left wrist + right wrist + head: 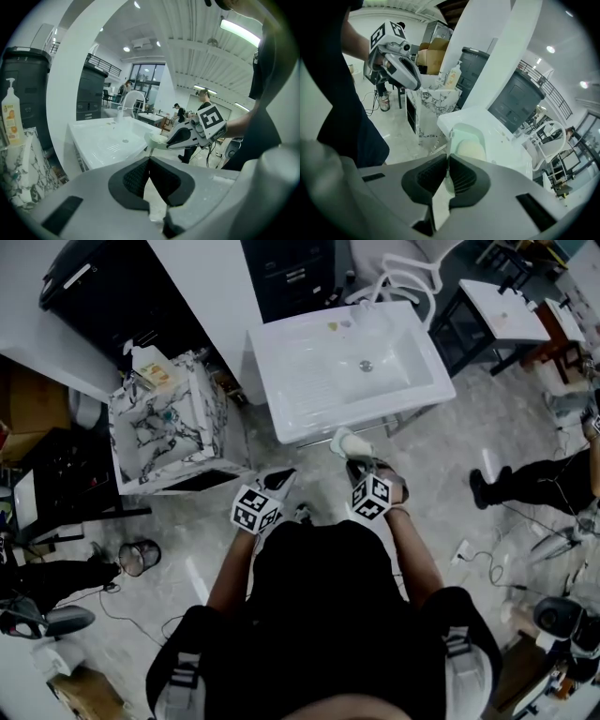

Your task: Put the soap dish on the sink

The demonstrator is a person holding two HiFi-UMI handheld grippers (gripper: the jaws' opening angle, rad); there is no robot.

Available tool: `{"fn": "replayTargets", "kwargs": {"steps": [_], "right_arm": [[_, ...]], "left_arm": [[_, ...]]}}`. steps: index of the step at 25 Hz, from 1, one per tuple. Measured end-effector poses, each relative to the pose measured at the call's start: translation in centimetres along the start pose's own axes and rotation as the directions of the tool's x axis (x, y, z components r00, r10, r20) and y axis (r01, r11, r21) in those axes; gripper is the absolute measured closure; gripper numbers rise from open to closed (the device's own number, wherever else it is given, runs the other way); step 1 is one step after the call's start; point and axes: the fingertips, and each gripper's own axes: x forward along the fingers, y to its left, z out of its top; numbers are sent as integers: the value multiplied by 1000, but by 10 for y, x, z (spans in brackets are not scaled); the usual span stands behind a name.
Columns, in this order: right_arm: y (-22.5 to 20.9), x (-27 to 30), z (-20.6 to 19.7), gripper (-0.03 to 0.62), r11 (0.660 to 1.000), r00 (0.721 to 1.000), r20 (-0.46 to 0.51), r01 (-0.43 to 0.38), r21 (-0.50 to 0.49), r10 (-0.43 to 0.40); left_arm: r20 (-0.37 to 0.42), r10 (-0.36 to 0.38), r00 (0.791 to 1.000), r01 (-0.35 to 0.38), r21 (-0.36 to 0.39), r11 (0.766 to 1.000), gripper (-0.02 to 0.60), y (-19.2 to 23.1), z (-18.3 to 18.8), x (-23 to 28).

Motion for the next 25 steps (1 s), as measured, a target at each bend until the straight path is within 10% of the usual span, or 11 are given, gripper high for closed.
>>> {"fn": "replayTargets", "kwargs": {"steps": [25], "right_arm": [[-27,29,22,583,998,1000,0,-25,-65,25]], "left_arm": [[0,61,998,-61,-28,998,581,43,9,-10]]}}
